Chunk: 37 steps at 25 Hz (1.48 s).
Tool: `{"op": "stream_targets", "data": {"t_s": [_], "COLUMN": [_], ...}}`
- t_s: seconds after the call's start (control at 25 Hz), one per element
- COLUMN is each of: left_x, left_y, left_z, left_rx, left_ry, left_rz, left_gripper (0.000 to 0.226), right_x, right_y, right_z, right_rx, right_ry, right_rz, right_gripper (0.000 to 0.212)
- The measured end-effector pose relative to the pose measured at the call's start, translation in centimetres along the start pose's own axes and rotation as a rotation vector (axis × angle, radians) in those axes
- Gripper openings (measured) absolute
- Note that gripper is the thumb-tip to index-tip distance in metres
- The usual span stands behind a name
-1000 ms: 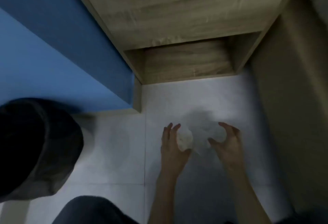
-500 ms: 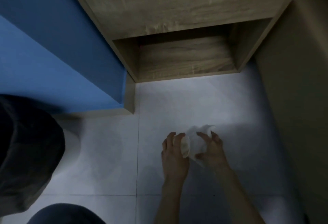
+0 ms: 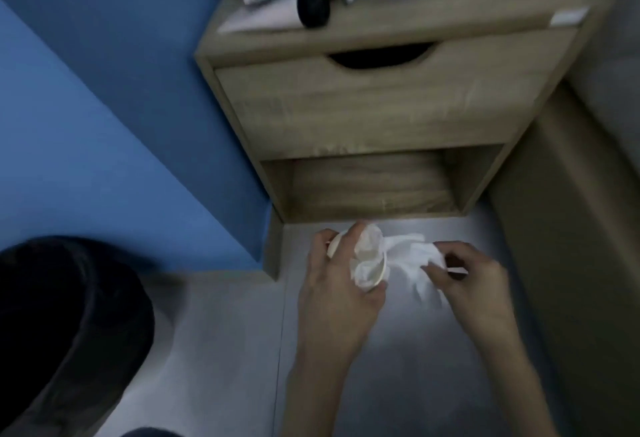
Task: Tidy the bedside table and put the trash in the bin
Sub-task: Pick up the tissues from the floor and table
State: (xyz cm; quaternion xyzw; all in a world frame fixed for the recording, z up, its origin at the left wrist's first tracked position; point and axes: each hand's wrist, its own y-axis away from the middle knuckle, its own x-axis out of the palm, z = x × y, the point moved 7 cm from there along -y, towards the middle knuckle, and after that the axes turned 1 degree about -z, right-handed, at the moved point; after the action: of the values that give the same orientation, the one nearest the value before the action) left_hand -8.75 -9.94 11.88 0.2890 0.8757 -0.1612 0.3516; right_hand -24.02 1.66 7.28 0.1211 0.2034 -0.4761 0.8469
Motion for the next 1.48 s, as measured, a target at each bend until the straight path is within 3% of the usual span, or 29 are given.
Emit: {"op": "stream_targets", "data": {"t_s": [0.28, 0.6, 0.92, 1.08, 1.32, 1.48], "left_x": [-11.8, -14.9, -12.2, -12.0, -11.6, -14.4], "left_y": [-7.1, -17.1, -23.1, -24.2, -23.5, -20.3], "left_z": [-10.8, -18.2, -19.2, -19.4, -18.8, -19.3], "left_rx": [0.302, 0.346, 0.288, 0.295, 0.307, 0.344], "left_ry": [0.063, 0.006, -0.074, -0.058, -0.159, -0.087], "left_rz": [-0.202, -0.231, -0.112, -0.115, -0.138, -0.297], "left_gripper": [0.062, 0.059, 0.063, 0.062, 0.103, 0.078], "right_x": [-6.7, -9.6, -4.3, -4.3, -6.3, -8.2], "right_y": [-6.2, -14.8, -21.8, -21.9, -20.3, -19.4], "right_z": [14.9, 25.7, 23.9, 23.3, 23.0, 22.7], "right_rx": [-0.311, -0.538, -0.526, -0.48, -0.482, -0.397], "right_ry": [-0.127, 0.207, 0.527, 0.454, 0.352, 0.333], "right_rz": [-0.177, -0.361, -0.108, -0.023, -0.109, -0.122], "right_gripper": [0.023, 0.021, 0.023, 0.041, 0.043, 0.035]}}
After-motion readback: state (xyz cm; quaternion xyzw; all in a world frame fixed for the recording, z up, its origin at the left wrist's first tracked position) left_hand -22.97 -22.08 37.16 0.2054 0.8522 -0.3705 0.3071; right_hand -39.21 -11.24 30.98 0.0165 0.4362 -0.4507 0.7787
